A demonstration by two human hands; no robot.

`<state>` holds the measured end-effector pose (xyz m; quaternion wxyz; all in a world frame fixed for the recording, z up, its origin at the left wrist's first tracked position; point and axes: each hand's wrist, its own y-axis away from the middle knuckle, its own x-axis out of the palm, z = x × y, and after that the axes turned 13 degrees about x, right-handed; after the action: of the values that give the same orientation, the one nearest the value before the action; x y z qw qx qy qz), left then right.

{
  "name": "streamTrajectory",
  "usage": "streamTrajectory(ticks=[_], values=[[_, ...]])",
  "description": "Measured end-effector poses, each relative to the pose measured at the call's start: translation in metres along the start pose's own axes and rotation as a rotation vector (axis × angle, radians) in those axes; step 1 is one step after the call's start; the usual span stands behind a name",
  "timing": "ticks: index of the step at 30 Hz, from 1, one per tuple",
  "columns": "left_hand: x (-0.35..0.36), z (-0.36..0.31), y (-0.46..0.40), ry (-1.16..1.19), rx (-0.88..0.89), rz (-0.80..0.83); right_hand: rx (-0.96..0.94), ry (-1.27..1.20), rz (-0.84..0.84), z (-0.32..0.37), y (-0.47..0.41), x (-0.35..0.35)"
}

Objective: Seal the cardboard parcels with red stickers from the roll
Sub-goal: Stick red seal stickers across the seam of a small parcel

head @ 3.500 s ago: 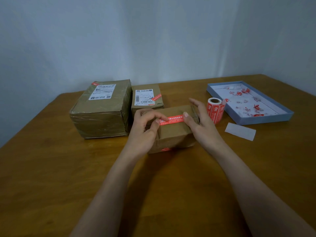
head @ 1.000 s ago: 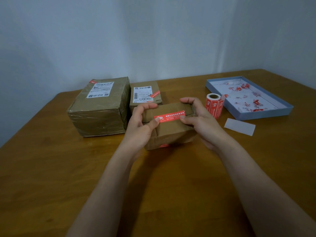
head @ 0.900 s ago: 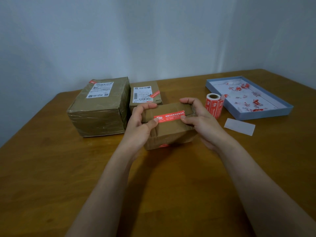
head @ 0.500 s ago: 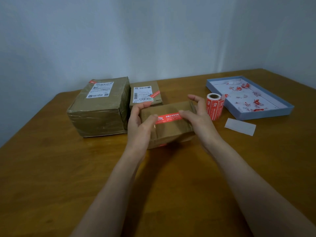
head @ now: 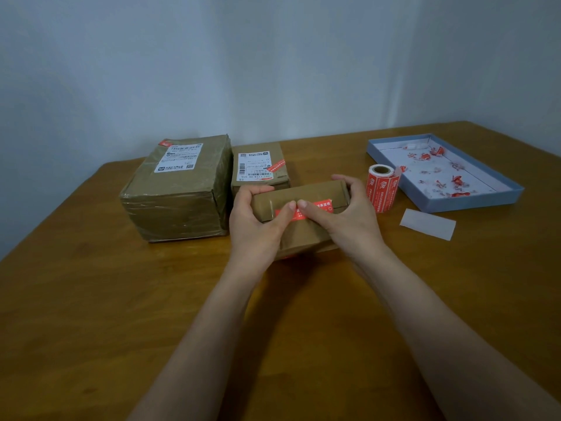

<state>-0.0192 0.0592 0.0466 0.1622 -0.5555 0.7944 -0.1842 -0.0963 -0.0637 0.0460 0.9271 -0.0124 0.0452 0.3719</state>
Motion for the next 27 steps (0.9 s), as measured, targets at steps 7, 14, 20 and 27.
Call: streamTrajectory(ticks=[7,14,20,27], values=[[-0.002,-0.001,-0.003,-0.007,-0.023,0.022,0.006,-0.014,0.019,0.000,-0.002,-0.001],[-0.004,0.001,-0.005,0.020,-0.009,0.025,0.007,-0.005,0.080,-0.003,-0.007,-0.003],[-0.010,0.004,-0.008,0.051,-0.021,0.073,0.012,-0.004,0.136,-0.001,-0.007,-0.004],[-0.017,0.002,-0.010,0.186,-0.057,0.129,0.044,-0.080,0.189,0.003,-0.008,-0.011]])
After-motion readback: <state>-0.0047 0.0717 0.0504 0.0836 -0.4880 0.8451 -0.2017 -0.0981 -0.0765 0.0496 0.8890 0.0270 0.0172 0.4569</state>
